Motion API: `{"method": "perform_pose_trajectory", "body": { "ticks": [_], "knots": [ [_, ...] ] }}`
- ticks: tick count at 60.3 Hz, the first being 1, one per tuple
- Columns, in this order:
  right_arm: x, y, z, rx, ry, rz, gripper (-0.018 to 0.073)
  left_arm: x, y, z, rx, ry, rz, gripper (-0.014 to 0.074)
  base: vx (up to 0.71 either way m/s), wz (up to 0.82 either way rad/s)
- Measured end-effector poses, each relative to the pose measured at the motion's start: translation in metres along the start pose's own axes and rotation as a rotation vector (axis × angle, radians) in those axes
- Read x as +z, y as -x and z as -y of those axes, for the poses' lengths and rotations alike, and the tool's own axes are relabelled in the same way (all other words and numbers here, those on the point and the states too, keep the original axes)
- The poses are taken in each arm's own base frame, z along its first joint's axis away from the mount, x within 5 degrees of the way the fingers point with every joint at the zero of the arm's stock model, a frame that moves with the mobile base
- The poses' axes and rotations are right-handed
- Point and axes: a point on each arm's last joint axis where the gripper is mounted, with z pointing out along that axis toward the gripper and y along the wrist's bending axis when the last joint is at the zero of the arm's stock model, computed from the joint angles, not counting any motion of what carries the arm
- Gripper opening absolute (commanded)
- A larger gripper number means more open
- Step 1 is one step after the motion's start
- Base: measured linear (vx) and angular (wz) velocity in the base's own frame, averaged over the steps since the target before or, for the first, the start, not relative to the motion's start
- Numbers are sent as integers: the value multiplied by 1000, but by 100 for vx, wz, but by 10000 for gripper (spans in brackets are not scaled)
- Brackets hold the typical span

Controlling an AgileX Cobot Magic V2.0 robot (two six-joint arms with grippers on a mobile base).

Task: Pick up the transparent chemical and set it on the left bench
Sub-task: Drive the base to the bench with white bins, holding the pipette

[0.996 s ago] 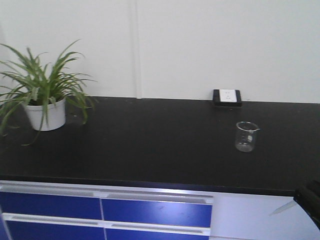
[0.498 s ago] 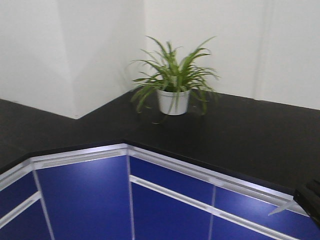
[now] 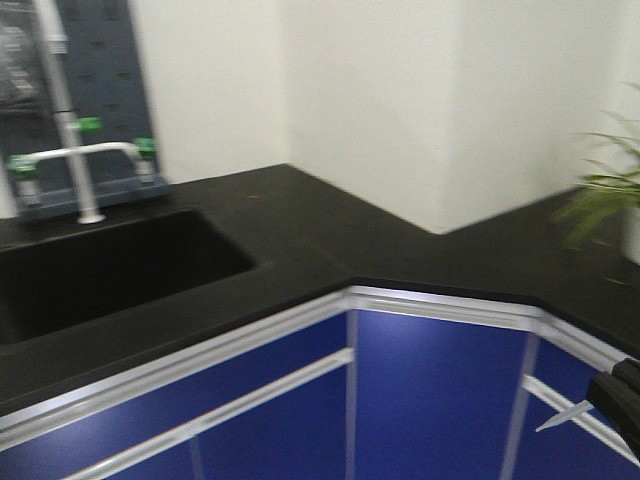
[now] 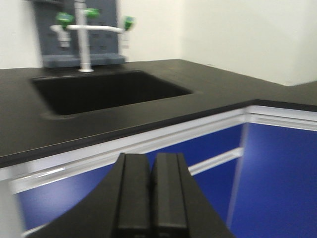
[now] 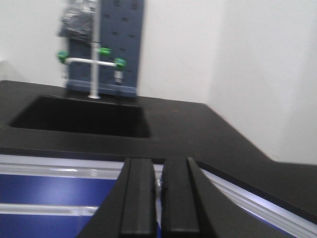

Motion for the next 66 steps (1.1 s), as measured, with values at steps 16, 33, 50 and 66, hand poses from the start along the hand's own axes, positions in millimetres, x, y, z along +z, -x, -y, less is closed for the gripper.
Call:
{"method": "perform_pose_trajectory", "body": {
  "ticks": [16,33,50,66],
  "knots": [
    [0,0,0,0,0,0,-4,0,0,0,0,0,0,-3,10,90],
    [0,0,0,0,0,0,-4,0,0,0,0,0,0,-3,17,72],
    [0,0,0,0,0,0,-4,0,0,0,0,0,0,-3,23,64],
    [0,0,0,0,2,1,-4,0,0,0,0,0,0,-3,28,48]
  ]
}}
